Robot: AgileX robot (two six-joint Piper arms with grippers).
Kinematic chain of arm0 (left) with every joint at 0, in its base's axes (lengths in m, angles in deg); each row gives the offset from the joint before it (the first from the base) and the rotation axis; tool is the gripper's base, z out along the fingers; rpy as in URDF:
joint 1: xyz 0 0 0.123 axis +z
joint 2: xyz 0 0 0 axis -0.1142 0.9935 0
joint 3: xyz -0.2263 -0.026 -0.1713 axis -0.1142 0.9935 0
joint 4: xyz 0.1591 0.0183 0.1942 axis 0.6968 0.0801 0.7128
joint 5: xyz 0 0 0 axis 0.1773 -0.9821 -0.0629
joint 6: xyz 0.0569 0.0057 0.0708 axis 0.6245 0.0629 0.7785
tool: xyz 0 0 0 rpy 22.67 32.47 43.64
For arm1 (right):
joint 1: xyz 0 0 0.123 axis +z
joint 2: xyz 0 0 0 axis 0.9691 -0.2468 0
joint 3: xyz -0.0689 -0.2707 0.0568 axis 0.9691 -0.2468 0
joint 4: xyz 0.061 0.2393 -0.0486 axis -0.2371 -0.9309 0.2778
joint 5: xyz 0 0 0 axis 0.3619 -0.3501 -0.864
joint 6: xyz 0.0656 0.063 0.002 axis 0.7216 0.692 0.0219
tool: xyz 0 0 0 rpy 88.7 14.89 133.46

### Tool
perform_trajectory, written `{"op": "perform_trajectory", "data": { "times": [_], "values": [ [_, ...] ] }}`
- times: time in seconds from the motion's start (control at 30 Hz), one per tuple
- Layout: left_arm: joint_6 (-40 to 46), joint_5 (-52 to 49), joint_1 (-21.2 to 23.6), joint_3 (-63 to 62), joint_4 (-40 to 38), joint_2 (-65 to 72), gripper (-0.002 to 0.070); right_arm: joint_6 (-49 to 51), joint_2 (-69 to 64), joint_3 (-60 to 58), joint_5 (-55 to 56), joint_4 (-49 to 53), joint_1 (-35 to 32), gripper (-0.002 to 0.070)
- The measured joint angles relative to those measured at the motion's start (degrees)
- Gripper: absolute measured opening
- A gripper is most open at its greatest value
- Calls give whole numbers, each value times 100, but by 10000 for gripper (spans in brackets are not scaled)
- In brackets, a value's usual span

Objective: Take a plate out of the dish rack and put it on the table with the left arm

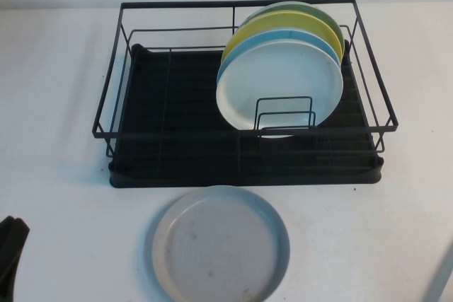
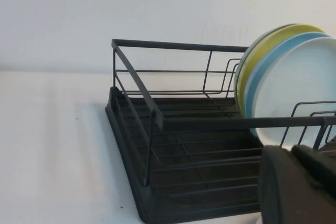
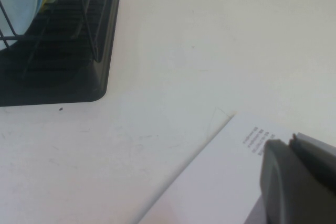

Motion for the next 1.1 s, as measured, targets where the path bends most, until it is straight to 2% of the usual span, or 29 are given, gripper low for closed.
{"op": "perform_trajectory", "data": {
  "times": [0.1,0.17,0.27,0.3,0.33,0.4,0.53,0.6,0.7,0.9,1.1],
  "values": [
    [-3,-20,0,19,119,0,-3,0,0,0,0,0,0,-20],
    [-338,-20,3,123,892,-10,-3,0,0,0,0,0,0,-20],
    [-2258,-146,180,325,3015,-9,-3,0,0,0,0,0,0,-20],
    [-3045,-248,316,356,3606,-9,-3,0,0,0,0,0,0,-20],
    [-3484,-347,496,356,4037,-22,-3,0,0,0,0,0,0,-20],
    [-4709,-851,962,364,4627,-26,-3,0,0,0,0,0,0,-20],
    [-5809,-1777,1791,364,5487,-232,-3,0,0,0,0,0,0,-20],
    [-6012,-2146,2078,364,5825,-473,-3,0,0,0,0,0,0,-20],
    [-5936,-2728,2196,364,6066,-1009,-3,0,0,0,0,0,0,-20],
    [-4591,-2927,2209,364,5628,-1170,-3,0,0,0,0,0,0,-20],
    [-4400,-2927,2209,364,5527,-1170,-3,0,0,0,0,0,0,-20]
  ]
}}
